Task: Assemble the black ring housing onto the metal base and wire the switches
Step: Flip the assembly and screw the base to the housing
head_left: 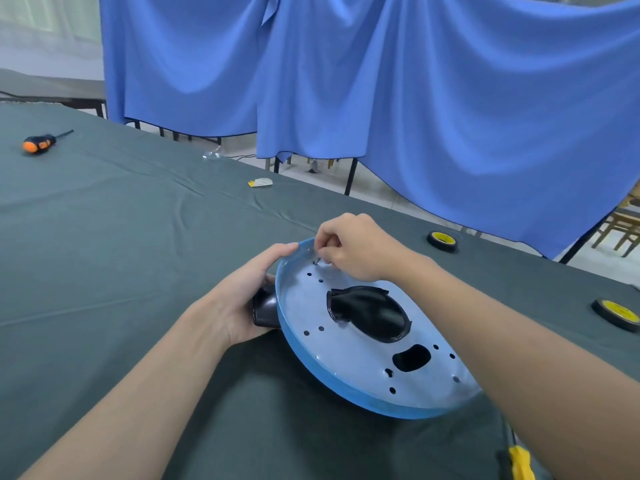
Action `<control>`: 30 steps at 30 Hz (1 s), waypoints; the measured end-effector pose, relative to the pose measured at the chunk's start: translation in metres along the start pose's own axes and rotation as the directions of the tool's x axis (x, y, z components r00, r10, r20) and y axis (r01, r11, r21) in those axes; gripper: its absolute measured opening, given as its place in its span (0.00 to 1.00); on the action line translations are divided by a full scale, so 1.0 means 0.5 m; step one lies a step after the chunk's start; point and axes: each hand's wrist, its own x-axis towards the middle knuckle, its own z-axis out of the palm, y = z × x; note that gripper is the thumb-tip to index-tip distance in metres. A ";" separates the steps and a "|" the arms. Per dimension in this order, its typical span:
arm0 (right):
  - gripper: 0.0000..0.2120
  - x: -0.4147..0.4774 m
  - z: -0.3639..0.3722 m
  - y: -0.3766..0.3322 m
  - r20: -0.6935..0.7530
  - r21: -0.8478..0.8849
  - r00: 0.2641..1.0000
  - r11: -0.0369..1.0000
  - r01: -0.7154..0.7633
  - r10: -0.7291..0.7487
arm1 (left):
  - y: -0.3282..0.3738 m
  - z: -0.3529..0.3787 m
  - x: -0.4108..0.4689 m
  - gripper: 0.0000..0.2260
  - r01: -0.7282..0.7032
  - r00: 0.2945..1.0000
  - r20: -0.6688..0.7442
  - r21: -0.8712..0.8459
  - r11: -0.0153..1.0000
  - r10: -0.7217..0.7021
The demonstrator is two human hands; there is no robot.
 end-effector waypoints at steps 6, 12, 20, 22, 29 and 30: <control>0.08 0.012 0.009 0.000 0.085 -0.014 0.996 1.000 0.006 -0.004 | -0.001 -0.001 0.003 0.25 0.002 1.000 0.020 -0.026 1.000 -0.002; 0.07 0.032 0.004 -0.007 0.171 -0.168 0.984 0.983 0.076 -0.047 | -0.002 -0.005 0.010 0.28 0.017 1.000 0.003 -0.027 0.999 -0.017; 0.04 0.020 -0.051 -0.005 -0.033 -0.016 0.998 0.999 0.049 -0.050 | 0.002 0.012 0.000 0.20 0.019 0.999 -0.029 -0.157 0.987 -0.024; 0.04 0.015 -0.059 0.000 -0.087 0.119 0.996 0.992 0.043 -0.033 | 0.004 0.017 -0.002 0.19 0.011 0.999 -0.041 -0.168 0.986 -0.018; 0.06 0.017 -0.036 -0.002 -0.124 0.110 0.989 0.989 0.096 -0.083 | 0.004 0.014 -0.006 0.15 0.005 0.999 -0.043 -0.168 0.986 -0.012; 0.05 0.020 -0.030 -0.004 -0.127 0.090 0.988 0.991 0.098 -0.086 | 0.004 0.012 -0.005 0.14 0.008 0.999 -0.031 -0.168 0.986 -0.013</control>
